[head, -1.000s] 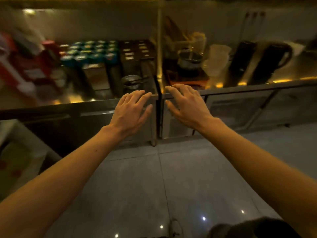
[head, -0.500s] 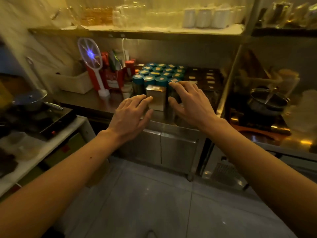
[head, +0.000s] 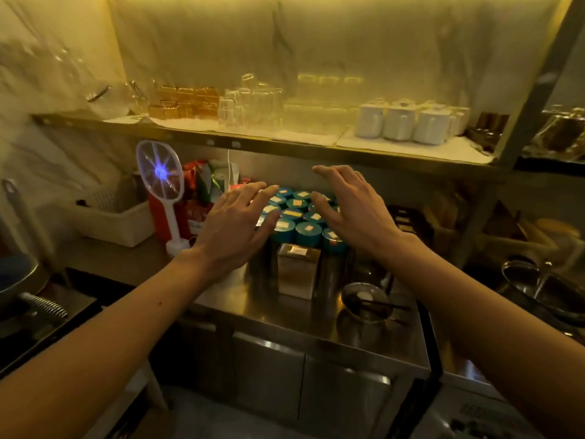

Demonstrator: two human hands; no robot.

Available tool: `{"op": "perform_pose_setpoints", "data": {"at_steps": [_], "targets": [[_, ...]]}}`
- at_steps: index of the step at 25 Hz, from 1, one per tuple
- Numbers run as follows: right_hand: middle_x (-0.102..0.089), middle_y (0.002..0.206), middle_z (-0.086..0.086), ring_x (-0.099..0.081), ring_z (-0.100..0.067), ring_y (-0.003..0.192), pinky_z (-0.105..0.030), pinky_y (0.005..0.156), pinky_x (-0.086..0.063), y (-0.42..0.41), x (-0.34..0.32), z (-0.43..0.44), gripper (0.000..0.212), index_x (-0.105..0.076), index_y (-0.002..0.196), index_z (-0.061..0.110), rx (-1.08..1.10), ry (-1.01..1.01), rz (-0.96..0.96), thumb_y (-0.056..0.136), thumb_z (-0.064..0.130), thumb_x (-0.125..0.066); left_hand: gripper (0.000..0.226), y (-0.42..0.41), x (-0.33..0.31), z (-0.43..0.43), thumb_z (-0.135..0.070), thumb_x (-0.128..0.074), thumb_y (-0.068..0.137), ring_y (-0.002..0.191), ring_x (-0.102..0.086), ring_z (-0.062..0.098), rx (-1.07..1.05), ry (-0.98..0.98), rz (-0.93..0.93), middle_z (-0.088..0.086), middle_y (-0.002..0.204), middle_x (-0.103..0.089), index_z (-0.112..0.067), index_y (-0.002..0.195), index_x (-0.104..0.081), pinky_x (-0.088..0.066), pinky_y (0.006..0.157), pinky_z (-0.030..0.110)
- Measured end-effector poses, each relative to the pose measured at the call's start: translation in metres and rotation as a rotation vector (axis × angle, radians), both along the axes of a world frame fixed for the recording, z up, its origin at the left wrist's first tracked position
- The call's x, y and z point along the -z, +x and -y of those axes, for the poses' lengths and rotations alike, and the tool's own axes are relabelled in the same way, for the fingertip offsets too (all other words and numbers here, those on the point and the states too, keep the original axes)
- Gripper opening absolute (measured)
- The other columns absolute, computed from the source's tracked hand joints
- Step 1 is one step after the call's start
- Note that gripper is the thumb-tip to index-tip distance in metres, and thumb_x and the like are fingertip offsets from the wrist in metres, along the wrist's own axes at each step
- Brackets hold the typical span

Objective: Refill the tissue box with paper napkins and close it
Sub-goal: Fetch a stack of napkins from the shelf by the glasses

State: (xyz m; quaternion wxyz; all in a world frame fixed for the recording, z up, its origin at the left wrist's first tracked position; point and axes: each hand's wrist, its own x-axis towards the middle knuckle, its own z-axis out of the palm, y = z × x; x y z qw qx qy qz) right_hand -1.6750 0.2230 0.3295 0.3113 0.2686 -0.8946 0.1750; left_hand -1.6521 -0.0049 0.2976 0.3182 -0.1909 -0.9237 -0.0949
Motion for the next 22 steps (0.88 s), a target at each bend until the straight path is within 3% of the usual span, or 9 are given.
{"op": "perform_pose_setpoints", "data": {"at_steps": [15,22], "targets": [[-0.049,0.138,-0.010,-0.048,-0.028,0.122,-0.043,0.093,-0.043,-0.282,-0.028,-0.010,0.050,-0.039,0.142,0.024,-0.003,0.043,0.002,0.097,0.041,-0.049,0.051,-0.289,-0.022,-0.005,-0.043,-0.035,0.100,0.131,-0.046,0.028,0.049,-0.065,0.004,0.009,0.143,-0.050,-0.017,0.142,-0.045,-0.034,0.108,0.042],[-0.049,0.140,-0.007,-0.050,-0.025,0.124,-0.042,0.094,-0.048,-0.400,-0.049,-0.022,0.052,-0.039,0.142,0.025,-0.068,0.056,0.152,0.096,0.045,-0.050,0.051,-0.407,-0.044,-0.024,-0.044,-0.033,0.100,0.135,-0.043,0.027,0.006,-0.034,0.056,0.010,0.146,-0.047,-0.019,0.143,-0.043,-0.031,0.109,0.041]]}}
